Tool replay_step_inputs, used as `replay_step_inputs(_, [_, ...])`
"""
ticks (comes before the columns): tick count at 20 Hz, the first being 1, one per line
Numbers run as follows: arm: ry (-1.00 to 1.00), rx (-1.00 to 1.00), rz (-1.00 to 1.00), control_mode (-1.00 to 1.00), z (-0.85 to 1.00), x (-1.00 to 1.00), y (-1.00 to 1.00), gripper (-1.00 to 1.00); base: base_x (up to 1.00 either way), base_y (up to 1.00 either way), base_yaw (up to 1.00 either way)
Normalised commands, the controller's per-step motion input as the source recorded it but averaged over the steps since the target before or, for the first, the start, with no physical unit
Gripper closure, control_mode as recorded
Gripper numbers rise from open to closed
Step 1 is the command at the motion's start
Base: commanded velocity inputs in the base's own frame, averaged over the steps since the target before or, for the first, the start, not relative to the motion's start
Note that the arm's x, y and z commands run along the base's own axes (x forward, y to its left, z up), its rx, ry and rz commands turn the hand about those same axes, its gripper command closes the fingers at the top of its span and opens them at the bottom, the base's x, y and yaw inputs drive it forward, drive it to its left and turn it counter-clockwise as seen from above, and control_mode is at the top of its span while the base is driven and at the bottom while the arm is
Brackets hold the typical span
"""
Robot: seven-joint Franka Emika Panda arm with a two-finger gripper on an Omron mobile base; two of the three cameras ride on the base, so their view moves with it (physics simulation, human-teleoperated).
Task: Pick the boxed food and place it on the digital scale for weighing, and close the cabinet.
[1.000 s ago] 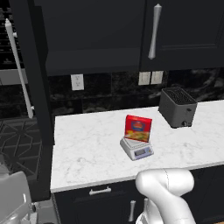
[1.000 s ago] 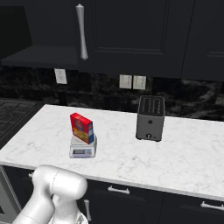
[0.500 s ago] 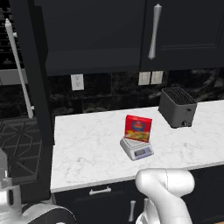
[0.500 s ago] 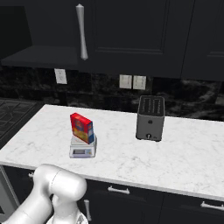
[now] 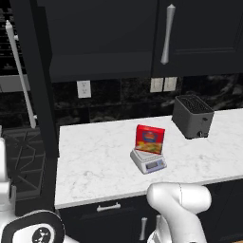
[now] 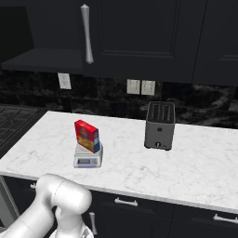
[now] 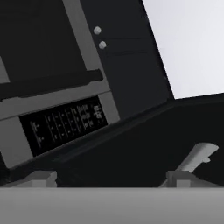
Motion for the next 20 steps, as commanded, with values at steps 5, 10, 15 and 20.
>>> replay_step_inputs(5, [0.12,0.21,-0.03,-1.00,-0.07,0.63,-0.46,-1.00,0.00,0.00,0.00])
replay_step_inputs(10, [0.16,0.03,-0.17,-1.00,-0.12,0.43,0.09,-1.00,0.00,0.00,0.00])
replay_step_inputs(15, [0.14,-0.06,-0.36,-1.00,-0.33,0.41,0.55,-1.00,0.00,0.00,0.00])
replay_step_inputs(20, [0.21,0.00,-0.29,-1.00,-0.10,0.47,-0.18,-1.00,0.00,0.00,0.00])
